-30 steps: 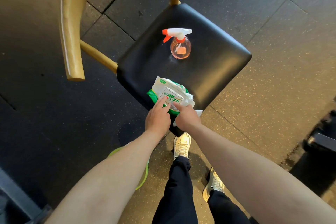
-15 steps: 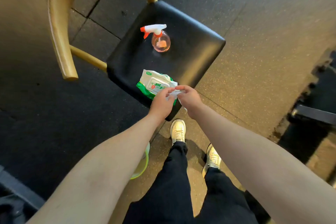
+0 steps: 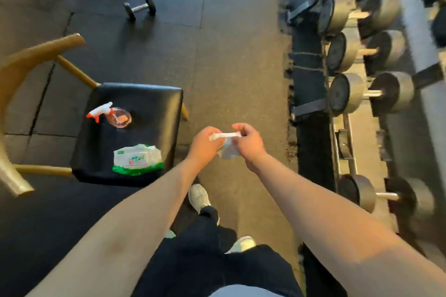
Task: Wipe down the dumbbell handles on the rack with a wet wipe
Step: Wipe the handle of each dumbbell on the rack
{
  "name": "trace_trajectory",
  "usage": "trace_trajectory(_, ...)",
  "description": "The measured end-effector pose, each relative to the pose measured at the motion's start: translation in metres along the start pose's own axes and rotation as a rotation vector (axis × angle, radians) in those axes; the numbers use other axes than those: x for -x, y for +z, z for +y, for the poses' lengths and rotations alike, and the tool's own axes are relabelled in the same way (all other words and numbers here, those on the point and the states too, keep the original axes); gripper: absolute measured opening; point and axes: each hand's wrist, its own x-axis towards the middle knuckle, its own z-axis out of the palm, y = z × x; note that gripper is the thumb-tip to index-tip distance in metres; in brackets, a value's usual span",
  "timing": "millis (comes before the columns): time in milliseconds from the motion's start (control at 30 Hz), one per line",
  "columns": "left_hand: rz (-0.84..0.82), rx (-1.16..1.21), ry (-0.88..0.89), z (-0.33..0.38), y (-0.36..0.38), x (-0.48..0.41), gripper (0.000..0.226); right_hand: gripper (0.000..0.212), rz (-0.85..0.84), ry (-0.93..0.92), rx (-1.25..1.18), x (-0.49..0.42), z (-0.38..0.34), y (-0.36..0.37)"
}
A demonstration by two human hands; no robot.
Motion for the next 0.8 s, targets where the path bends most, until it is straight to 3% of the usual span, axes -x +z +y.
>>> trace_trajectory(400, -0.410, -0.072, 0.327, 0.171, 0.188, 0.135, 0.017, 0.026, 0.585, 0.034, -0.415, 0.164, 0.082, -0.243)
trace_trajectory(633, -0.644, -0.393, 0.647, 0.238, 0.264, 0.207, 0.022, 0.023, 0.860, -0.039, -0.546, 0.250, 0.132, -0.320)
trace_trajectory(800, -0.756, -0.417, 0.750, 0.272, 0.309, 0.243, 0.021, 0.022, 1.058, -0.034, -0.604, 0.293, 0.154, -0.362)
